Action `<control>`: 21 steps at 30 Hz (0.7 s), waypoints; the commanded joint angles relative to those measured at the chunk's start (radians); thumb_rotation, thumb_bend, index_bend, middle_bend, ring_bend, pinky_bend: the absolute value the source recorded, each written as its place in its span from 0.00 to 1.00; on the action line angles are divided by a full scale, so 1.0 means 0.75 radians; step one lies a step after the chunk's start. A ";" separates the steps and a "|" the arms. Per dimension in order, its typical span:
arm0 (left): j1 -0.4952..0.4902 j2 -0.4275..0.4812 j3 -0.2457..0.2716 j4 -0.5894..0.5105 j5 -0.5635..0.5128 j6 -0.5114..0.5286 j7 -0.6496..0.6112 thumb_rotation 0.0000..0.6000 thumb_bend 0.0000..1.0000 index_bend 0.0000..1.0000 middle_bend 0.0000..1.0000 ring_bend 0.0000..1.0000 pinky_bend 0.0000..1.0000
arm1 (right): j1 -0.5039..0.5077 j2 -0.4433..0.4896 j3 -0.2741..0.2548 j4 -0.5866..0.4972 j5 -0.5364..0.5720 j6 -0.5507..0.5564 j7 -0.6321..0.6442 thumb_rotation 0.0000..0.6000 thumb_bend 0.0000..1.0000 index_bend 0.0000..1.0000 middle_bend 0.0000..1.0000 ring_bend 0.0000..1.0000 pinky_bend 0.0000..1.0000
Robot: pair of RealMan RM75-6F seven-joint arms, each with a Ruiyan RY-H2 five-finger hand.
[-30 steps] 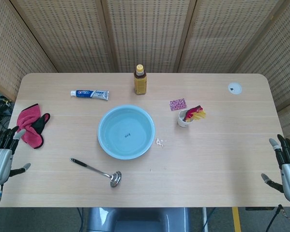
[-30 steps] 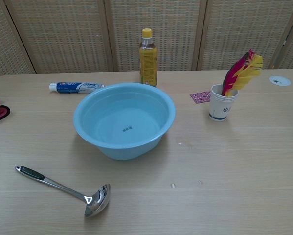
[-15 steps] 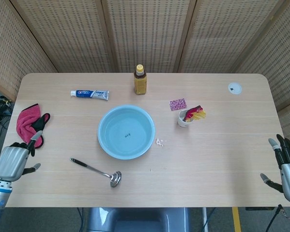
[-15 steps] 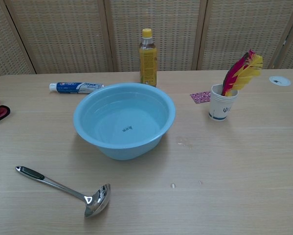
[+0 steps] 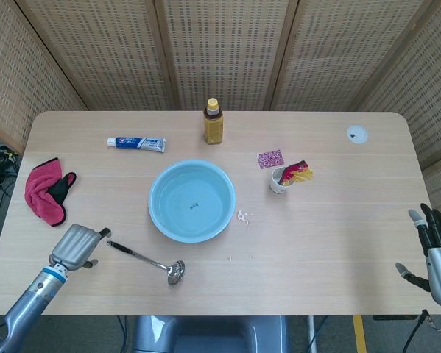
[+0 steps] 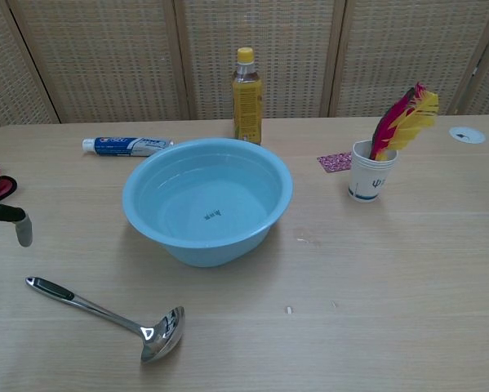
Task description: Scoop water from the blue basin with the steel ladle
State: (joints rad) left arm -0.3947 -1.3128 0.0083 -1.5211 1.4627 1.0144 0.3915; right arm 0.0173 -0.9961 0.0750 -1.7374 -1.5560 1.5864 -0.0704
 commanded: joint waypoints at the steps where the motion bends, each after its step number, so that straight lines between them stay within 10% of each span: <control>1: -0.038 -0.070 -0.001 0.081 0.018 -0.028 -0.012 1.00 0.19 0.44 0.97 0.92 1.00 | -0.001 0.002 0.001 0.000 0.001 0.003 0.003 1.00 0.00 0.00 0.00 0.00 0.00; 21: -0.114 -0.279 0.025 0.260 -0.003 -0.106 0.009 1.00 0.35 0.47 0.97 0.92 1.00 | 0.004 0.007 0.006 0.009 0.015 -0.012 0.037 1.00 0.00 0.00 0.00 0.00 0.00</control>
State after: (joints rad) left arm -0.4793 -1.5200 0.0259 -1.3272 1.4631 0.9356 0.3954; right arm 0.0204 -0.9908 0.0791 -1.7307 -1.5445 1.5777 -0.0429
